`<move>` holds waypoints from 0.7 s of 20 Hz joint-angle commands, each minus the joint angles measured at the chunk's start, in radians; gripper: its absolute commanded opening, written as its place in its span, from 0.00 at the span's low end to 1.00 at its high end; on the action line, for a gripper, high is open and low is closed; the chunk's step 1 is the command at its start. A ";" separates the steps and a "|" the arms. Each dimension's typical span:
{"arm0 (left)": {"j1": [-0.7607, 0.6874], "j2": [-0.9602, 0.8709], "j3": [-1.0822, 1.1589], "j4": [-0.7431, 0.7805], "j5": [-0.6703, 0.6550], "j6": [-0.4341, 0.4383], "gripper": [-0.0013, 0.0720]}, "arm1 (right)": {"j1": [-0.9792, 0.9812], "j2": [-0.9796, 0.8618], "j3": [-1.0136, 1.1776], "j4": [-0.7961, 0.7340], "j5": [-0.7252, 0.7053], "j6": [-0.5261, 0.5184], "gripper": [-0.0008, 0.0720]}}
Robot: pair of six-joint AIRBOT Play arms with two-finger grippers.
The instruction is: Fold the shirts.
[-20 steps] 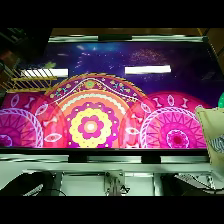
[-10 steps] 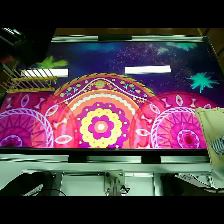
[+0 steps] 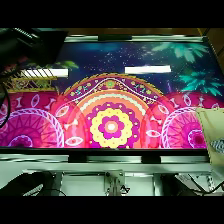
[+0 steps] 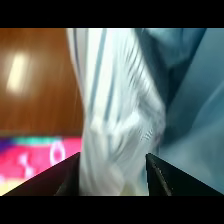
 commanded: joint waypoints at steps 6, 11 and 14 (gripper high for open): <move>0.013 -0.080 0.000 0.000 -0.082 -0.003 0.94 | 0.174 0.261 -0.439 0.224 0.276 0.100 0.72; 0.104 -0.109 -0.001 0.000 -0.266 -0.103 0.93 | 0.561 0.367 -0.896 0.504 -0.042 0.219 0.72; 0.135 -0.194 -0.001 0.021 -0.407 -0.103 0.93 | 0.927 0.283 -0.917 0.534 -0.383 0.217 0.72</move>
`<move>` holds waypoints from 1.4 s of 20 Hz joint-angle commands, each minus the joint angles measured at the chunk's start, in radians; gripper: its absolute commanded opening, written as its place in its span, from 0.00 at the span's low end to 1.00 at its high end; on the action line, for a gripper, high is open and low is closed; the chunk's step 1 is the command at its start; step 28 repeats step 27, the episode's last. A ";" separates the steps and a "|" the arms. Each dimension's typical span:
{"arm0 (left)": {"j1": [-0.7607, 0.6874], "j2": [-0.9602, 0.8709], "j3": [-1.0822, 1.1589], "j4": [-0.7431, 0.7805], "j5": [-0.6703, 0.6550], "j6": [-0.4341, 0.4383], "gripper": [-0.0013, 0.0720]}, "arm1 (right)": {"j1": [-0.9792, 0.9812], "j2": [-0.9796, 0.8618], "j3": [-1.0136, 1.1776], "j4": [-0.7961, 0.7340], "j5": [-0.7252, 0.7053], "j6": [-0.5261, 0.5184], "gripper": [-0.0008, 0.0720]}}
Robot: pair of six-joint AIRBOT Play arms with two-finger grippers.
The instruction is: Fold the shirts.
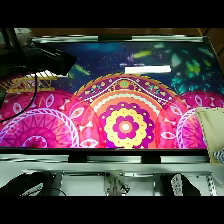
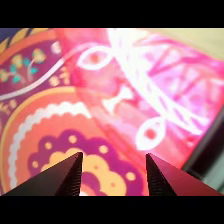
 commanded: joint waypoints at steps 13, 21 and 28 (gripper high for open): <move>0.033 -0.406 0.099 0.214 -0.506 -0.158 0.85 | 0.875 -0.633 0.514 -0.501 0.026 -0.088 0.70; 0.033 -0.407 0.099 0.214 -0.506 -0.159 0.85 | 0.875 -0.632 0.514 -0.501 0.025 -0.088 0.70; 0.033 -0.407 0.099 0.214 -0.506 -0.159 0.85 | 0.875 -0.632 0.514 -0.501 0.026 -0.088 0.70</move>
